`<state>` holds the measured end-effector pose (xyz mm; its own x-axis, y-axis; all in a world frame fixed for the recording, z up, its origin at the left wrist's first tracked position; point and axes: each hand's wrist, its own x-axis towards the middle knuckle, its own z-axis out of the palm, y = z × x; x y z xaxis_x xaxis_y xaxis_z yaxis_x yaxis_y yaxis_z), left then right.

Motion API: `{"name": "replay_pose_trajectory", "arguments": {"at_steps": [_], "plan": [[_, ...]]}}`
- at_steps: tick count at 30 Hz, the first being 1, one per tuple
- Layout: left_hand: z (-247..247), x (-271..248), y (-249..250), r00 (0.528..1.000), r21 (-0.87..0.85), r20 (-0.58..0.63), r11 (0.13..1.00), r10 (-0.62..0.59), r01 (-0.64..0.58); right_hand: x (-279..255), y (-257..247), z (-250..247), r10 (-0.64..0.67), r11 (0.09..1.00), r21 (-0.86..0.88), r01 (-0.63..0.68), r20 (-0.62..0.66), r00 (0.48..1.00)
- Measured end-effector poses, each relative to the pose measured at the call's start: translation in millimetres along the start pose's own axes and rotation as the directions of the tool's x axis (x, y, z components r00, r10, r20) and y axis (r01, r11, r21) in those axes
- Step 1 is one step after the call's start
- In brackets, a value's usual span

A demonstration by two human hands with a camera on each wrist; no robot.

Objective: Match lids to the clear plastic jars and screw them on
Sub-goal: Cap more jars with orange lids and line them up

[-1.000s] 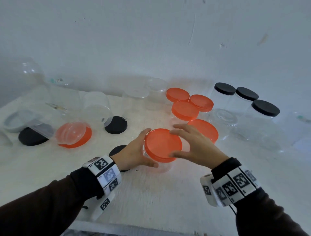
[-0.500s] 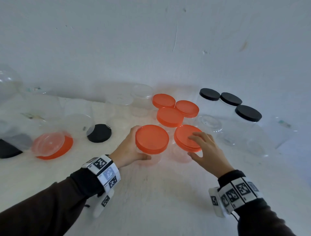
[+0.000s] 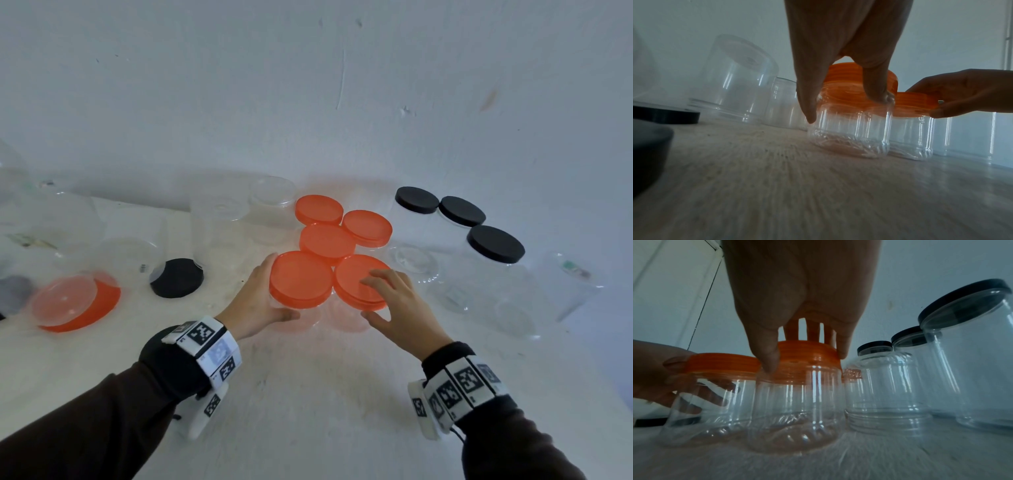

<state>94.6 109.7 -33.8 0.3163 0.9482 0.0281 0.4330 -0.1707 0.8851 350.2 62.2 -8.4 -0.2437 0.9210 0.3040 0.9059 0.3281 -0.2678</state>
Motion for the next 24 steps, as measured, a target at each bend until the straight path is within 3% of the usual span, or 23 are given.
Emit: {"name": "replay_pose_trajectory", "arguments": {"at_steps": [5,8,11,14,18,24], "plan": [[1,0,-2,1.0,-0.001,-0.008,1.0,-0.007,0.007,-1,11,-4,-0.027,0.998,0.056,0.025,0.024,0.999],[3,0,2,0.999,-0.001,-0.01,0.999,0.037,-0.037,-7,25,-16,-0.052,0.996,0.064,0.061,-0.139,0.989],[5,-1,8,0.996,-0.016,-0.028,0.996,0.087,-0.088,-18,51,-38,-0.015,0.999,0.025,0.025,-0.335,0.942],[2,-4,8,0.997,-0.028,-0.025,0.997,0.075,-0.076,-33,85,-61,0.07,0.994,-0.047,-0.103,-0.462,0.884],[2,-3,6,0.999,-0.062,-0.025,0.997,0.033,-0.035,-51,130,-85,0.216,0.92,-0.184,-0.346,-0.498,0.84],[5,-4,10,1.0,-0.038,-0.025,0.999,0.011,-0.012,-62,167,-105,0.503,0.76,-0.24,-0.604,-0.371,0.78]]}}
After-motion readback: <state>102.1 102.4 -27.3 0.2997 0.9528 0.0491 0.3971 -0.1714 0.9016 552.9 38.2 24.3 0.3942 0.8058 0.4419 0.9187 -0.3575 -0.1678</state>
